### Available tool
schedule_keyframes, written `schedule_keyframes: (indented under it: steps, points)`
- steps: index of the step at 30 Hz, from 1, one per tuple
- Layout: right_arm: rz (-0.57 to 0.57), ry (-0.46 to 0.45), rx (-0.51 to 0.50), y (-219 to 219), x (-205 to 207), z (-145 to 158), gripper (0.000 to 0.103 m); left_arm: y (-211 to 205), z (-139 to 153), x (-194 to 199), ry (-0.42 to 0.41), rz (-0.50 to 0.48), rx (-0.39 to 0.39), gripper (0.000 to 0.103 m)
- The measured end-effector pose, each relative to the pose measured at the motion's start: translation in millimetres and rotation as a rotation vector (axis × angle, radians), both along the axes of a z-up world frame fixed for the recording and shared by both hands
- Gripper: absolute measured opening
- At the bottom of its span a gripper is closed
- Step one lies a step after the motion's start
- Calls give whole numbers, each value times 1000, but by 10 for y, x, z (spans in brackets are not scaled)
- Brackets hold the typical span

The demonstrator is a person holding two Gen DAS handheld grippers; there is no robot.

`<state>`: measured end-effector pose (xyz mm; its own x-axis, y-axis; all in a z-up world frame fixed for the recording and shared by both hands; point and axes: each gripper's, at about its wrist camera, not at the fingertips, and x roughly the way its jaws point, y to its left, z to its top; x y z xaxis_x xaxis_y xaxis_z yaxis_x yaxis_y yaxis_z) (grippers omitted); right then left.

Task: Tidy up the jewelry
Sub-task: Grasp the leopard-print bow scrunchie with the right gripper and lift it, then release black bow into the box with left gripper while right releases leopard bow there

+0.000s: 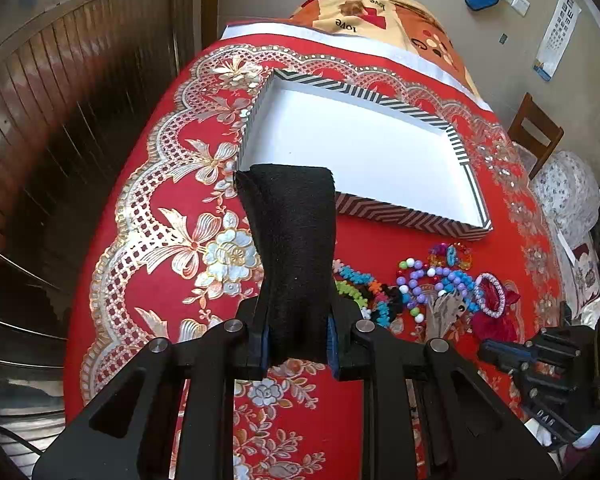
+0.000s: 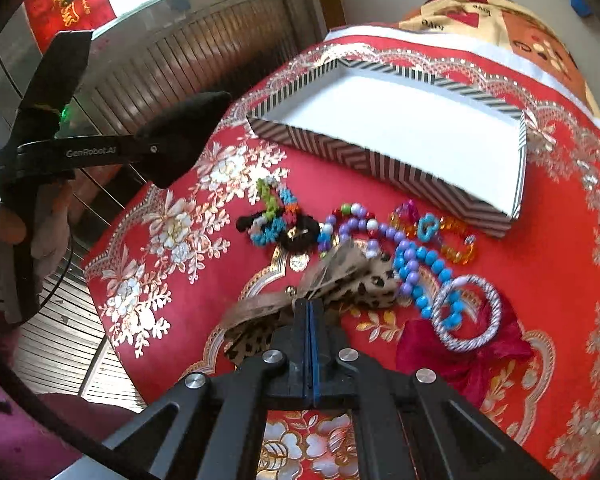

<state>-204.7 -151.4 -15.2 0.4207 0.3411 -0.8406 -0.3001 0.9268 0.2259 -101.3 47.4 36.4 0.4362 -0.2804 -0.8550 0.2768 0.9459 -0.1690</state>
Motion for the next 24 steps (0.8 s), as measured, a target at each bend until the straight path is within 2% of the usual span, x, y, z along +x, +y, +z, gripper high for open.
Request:
schedule_keyframes:
  steps: [1, 3, 4, 5, 9, 10, 11, 13, 14, 15, 18, 24]
  points:
    - [8, -7, -7, 12, 8, -6, 1, -6, -12, -5, 2, -1, 1, 20]
    - [47, 14, -36, 57, -16, -88, 15, -12, -49, -7, 14, -3, 4, 20]
    - [62, 39, -53, 83, -14, -158, 47, -16, -66, -12, 22, -3, 5, 20]
    - [70, 58, -62, 98, -13, -224, 60, -19, -86, -15, 29, -3, 7, 20]
    - [81, 65, -83, 108, -11, -380, 60, -14, -156, -33, 50, 3, 19, 20]
    - [83, 62, -99, 116, -3, -407, 57, -14, -168, -36, 55, 5, 19, 20]
    - [81, 51, -132, 138, 14, -451, 42, -12, -171, -39, 57, 6, 19, 20]
    - [76, 46, -150, 151, 40, -550, 29, -3, -161, -46, 53, 6, 20, 20]
    - [73, 42, -137, 133, 39, -555, 20, -2, -160, -44, 52, 7, 20, 20]
    - [71, 43, -118, 114, 31, -543, 17, 7, -149, -37, 50, 9, 19, 20]
    - [52, 51, -47, 22, 14, -443, 12, 15, -96, -8, 40, 13, 15, 20]
    - [-11, -20, 48, -182, 57, 9, 12, -69, 48, 111, 10, 5, 6, 20]
